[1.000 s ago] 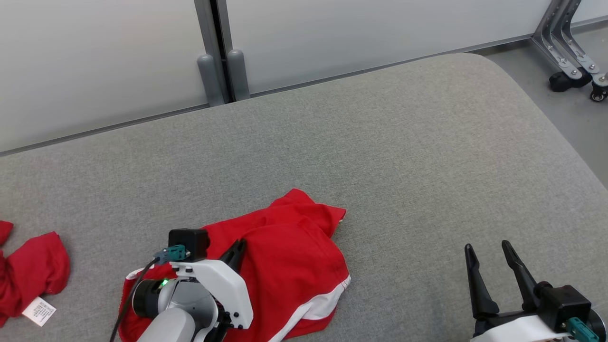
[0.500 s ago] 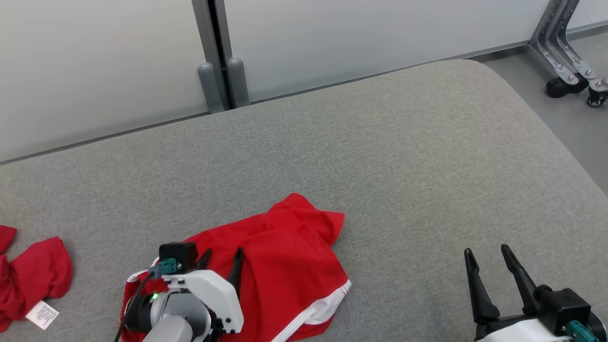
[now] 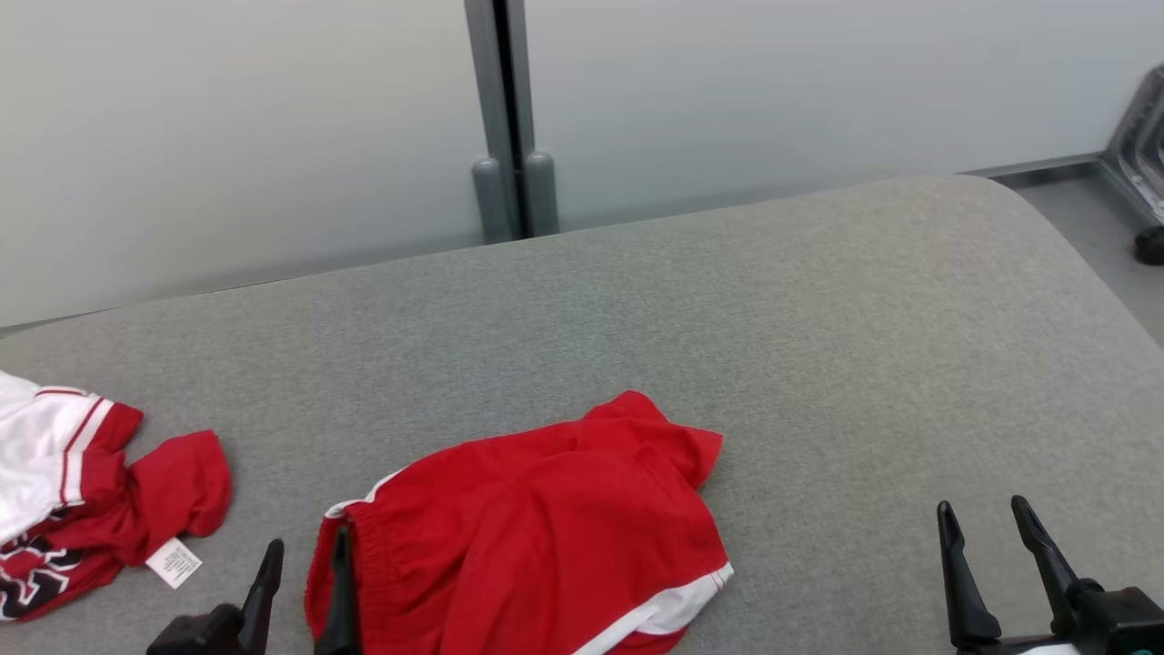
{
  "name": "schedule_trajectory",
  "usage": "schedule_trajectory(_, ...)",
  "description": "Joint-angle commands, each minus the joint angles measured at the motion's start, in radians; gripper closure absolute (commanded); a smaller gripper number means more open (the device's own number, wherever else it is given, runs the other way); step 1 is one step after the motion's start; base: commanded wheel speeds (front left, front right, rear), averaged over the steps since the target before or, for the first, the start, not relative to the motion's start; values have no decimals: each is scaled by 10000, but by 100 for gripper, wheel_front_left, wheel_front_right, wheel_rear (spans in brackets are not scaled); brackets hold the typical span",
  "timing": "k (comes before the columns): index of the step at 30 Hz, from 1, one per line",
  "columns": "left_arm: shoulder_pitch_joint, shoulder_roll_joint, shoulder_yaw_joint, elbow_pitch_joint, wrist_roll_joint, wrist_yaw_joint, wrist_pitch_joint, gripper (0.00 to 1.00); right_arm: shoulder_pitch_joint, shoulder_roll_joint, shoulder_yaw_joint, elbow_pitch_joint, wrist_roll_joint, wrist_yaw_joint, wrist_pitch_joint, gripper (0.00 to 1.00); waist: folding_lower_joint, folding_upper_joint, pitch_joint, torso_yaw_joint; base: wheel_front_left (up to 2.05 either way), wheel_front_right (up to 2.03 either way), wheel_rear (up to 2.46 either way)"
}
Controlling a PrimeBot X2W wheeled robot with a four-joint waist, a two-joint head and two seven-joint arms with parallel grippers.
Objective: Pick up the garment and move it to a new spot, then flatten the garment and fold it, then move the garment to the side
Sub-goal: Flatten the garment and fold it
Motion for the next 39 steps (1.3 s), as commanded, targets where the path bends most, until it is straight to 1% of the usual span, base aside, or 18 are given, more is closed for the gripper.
schedule_trajectory(1, 291, 9, 207, -127, 75, 62, -88, 0, 131, -103, -20, -44, -66, 1, -2, 0, 0, 0, -218, 406, 0, 0, 0)
schedule_trajectory(3, 705, 80, 430, -293, 352, -39, -142, 0, 237, -154, -103, -64, -74, 1, -2, 0, 0, 0, -326, 684, 0, 0, 0)
schedule_trajectory(6, 1213, -144, 940, -666, 877, -232, -154, 0, 382, -216, -188, -38, -76, 1, -3, 0, 0, 0, -466, 1092, 0, 0, 0)
schedule_trajectory(7, 1374, -225, 1165, -735, 1055, -364, -156, 0, 449, -240, -176, 3, -105, 1, -2, 0, 0, 0, -507, 1223, 0, 0, 0)
schedule_trajectory(12, 1838, -687, 1762, -532, 1810, -1314, -160, 0, 558, -216, -134, 143, -165, 1, -2, 0, 0, 0, -664, 1701, 0, 0, 0)
schedule_trajectory(16, 1705, -1010, 2133, -169, 2388, -2142, -149, 0, 627, -120, -19, 212, -170, 1, -2, 0, 0, 0, -712, 1861, 0, 0, 0)
schedule_trajectory(20, 1444, -1305, 2550, -63, 2848, -2662, -150, 0, 546, -47, 89, 270, -160, 1, -2, 0, 0, 0, -687, 1846, 0, 0, 0)
schedule_trajectory(29, 1227, -1602, 3033, 112, 3314, -3109, -149, 0, 325, 6, 345, 407, -114, 1, -2, 0, 0, 0, -608, 1584, 0, 0, 0)
schedule_trajectory(39, 1123, -1704, 3228, 235, 3473, -3287, -149, 0, 254, 21, 474, 503, -130, 1, -2, 0, 0, 0, -534, 1272, 0, 0, 0)
